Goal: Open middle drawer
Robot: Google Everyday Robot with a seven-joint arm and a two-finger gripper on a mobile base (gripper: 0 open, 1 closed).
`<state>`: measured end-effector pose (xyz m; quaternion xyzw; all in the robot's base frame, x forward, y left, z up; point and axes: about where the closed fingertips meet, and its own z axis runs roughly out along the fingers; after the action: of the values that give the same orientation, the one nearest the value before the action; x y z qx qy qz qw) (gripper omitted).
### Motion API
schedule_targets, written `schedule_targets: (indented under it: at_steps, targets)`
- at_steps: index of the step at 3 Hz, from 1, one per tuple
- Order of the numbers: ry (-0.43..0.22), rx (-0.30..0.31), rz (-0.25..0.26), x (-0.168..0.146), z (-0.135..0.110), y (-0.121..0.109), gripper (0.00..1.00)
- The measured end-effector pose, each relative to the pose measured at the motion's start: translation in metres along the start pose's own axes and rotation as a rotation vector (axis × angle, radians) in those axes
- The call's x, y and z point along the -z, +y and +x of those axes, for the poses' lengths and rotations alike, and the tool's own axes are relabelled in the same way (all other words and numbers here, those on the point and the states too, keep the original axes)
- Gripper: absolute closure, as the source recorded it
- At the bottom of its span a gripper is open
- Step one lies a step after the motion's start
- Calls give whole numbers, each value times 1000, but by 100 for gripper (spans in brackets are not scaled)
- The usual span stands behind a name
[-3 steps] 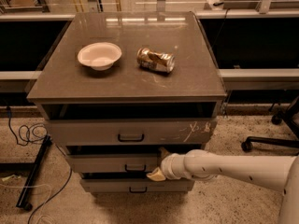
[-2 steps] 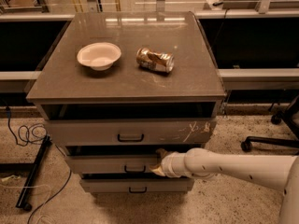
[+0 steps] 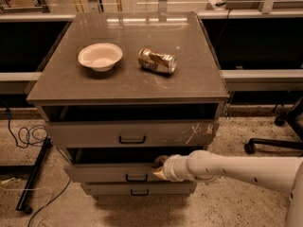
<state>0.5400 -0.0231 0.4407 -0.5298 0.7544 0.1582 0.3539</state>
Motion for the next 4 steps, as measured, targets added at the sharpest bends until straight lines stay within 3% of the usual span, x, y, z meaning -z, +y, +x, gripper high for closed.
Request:
schedule_targets:
  at_steps: [2,4]
  targets:
    - [-4,14,-28,19,0,19,100]
    - [-4,14,-28,19,0,19,58]
